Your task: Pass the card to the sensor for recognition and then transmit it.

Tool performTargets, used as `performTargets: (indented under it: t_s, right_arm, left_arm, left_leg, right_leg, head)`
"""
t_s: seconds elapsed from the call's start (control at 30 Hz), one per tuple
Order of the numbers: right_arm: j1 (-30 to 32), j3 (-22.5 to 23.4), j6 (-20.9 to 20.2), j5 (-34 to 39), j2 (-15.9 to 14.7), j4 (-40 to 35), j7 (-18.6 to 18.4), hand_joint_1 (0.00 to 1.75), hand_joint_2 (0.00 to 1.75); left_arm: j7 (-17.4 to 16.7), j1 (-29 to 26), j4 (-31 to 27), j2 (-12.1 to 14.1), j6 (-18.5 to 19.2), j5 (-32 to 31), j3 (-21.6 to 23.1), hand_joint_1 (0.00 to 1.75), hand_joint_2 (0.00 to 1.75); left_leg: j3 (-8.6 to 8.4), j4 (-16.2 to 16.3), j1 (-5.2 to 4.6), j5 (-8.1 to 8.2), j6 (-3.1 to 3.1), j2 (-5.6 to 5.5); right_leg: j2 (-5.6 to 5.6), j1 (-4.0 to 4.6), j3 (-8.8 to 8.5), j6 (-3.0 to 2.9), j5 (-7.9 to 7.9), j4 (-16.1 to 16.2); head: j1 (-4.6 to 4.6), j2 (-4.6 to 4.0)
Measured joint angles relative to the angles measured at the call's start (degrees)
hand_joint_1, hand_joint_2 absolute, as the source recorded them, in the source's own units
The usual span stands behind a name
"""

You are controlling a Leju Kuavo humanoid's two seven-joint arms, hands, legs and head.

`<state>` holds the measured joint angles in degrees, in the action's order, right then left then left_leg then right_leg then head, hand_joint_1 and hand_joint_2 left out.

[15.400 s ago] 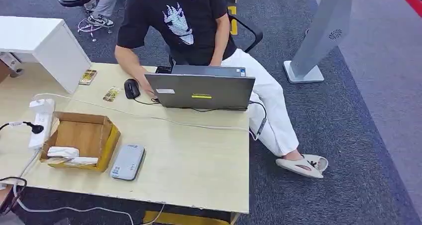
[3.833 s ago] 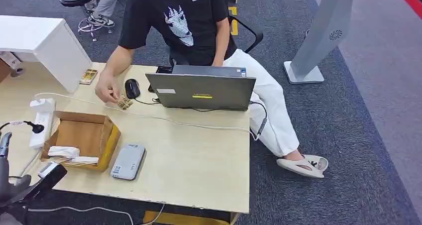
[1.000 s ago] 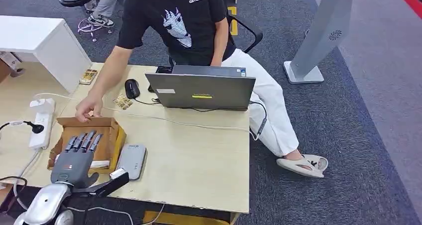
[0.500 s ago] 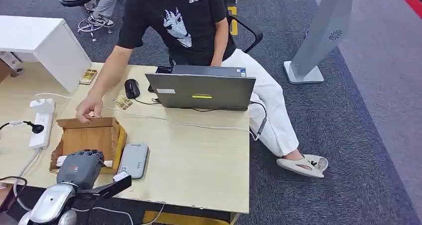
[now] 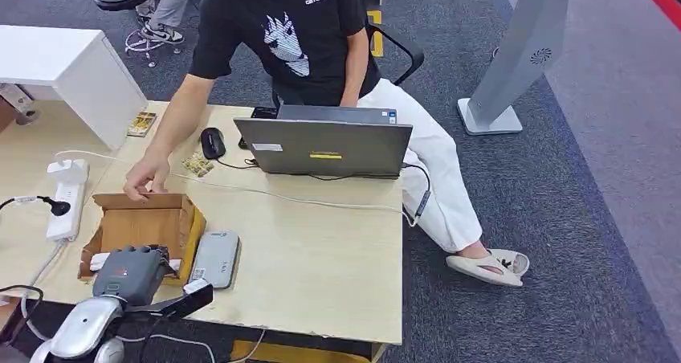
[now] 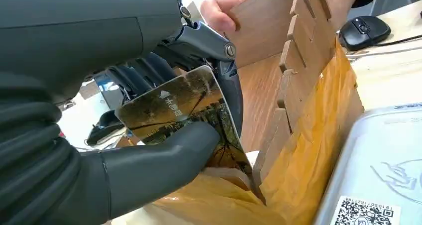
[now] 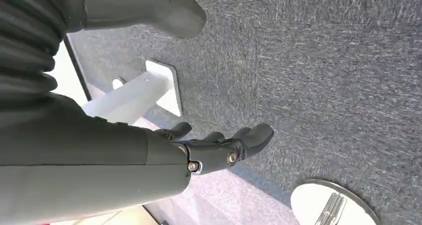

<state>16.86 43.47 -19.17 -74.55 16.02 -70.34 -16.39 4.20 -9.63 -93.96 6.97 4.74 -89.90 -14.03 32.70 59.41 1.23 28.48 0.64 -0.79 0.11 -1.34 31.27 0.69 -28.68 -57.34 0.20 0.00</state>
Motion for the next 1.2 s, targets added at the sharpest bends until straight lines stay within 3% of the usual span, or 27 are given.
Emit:
performTargets:
  t_s: [0.13, 0.57, 0.87, 1.03, 1.2]
  right_arm:
    - [0.0, 0.2, 0.5, 0.4, 0.0, 0.1, 0.1, 0.0, 1.75]
    - [0.6, -0.9, 1.6, 4.3, 0.0, 0.1, -2.4, 0.0, 1.75]
    - [1.0, -2.2, 1.9, 4.9, 0.0, 0.1, -2.8, 0.0, 1.75]
    - [1.0, -2.3, 2.5, 4.6, 0.0, 0.4, -2.8, 0.0, 1.75]
    - [0.9, -2.3, 2.4, 3.8, 0.0, 0.5, -3.1, 0.0, 1.75]
  left_arm:
    - [0.9, 0.3, -0.4, -0.1, -1.2, 0.2, 0.0, 1.75, 1.75]
    - [2.6, 2.3, -10.6, 0.2, -4.2, 4.6, 0.0, 1.75, 1.75]
    - [2.9, 5.4, -17.2, 2.8, -4.6, 5.8, 1.0, 1.75, 1.75]
    - [0.8, 8.2, -18.3, 5.7, -4.0, 4.6, 2.2, 1.75, 1.75]
    - [-0.4, 11.3, -18.7, 6.3, -2.1, 4.8, 2.2, 1.75, 1.75]
  left_leg:
    - [-0.01, 0.0, 0.0, -0.01, 0.0, 0.0]
    - [-0.02, 0.0, 0.01, -0.02, 0.01, -0.01]
    - [-0.02, 0.0, 0.01, -0.03, 0.01, -0.01]
    - [-0.03, 0.0, 0.01, -0.04, 0.01, -0.02]
    - [-0.03, 0.0, 0.01, -0.05, 0.03, -0.01]
  right_leg:
    - [0.0, 0.0, 0.0, 0.0, 0.0, 0.0]
    - [-0.01, 0.01, 0.01, -0.01, 0.01, 0.0]
    - [0.0, 0.01, 0.0, -0.01, 0.01, 0.0]
    - [-0.01, 0.01, 0.0, -0.01, 0.01, 0.0]
    - [-0.01, 0.01, -0.02, -0.02, 0.02, 0.0]
  head:
    - [-0.02, 0.0]
    - [0.02, 0.0]
    - [0.0, 0.0]
    - [0.0, 0.0]
    - [0.0, 0.0]
